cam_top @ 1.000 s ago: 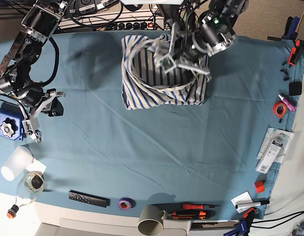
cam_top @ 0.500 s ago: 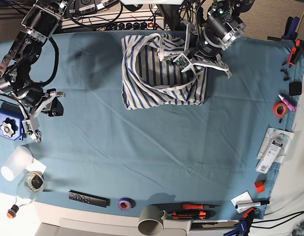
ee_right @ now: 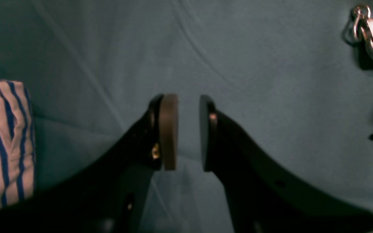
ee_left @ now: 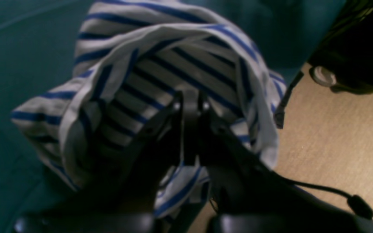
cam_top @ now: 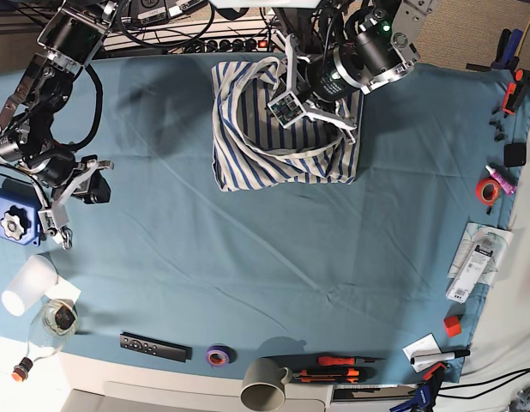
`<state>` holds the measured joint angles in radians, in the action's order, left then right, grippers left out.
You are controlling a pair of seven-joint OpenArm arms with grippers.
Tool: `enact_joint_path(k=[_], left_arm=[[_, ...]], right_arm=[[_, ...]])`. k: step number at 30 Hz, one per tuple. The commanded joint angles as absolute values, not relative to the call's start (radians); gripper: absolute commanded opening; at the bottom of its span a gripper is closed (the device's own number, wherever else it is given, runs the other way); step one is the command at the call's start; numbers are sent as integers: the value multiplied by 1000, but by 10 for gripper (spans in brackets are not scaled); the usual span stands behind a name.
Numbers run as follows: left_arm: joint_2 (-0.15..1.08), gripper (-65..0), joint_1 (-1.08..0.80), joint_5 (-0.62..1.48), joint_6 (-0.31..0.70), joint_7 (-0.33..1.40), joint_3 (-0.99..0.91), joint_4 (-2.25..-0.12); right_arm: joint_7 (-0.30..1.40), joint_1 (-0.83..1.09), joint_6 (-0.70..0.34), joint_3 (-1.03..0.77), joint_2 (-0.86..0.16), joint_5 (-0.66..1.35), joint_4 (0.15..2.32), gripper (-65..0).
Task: Fold the T-shirt properly
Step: 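Grasp the loose shirt fabric on the stack with the left gripper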
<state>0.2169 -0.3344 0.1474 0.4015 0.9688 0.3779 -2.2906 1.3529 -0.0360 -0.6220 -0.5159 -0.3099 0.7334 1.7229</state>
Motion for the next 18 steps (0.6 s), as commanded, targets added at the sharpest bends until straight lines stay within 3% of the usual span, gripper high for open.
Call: enact_joint_path(k=[1,12,18], left_arm=[[215,-650,-332,158,406,962,377,-2306],[308,-650,-403,75,418,1156,376,-2306],[332,-650,-429,-64,329,1149,361,-2307]], right_arm=[[1328,-52,-624,-519,-327,751,1739,-525],[1328,-52,-624,-519,-327,752,1739,-525],[1328,-52,-624,-519,-327,752,1739,-525]])
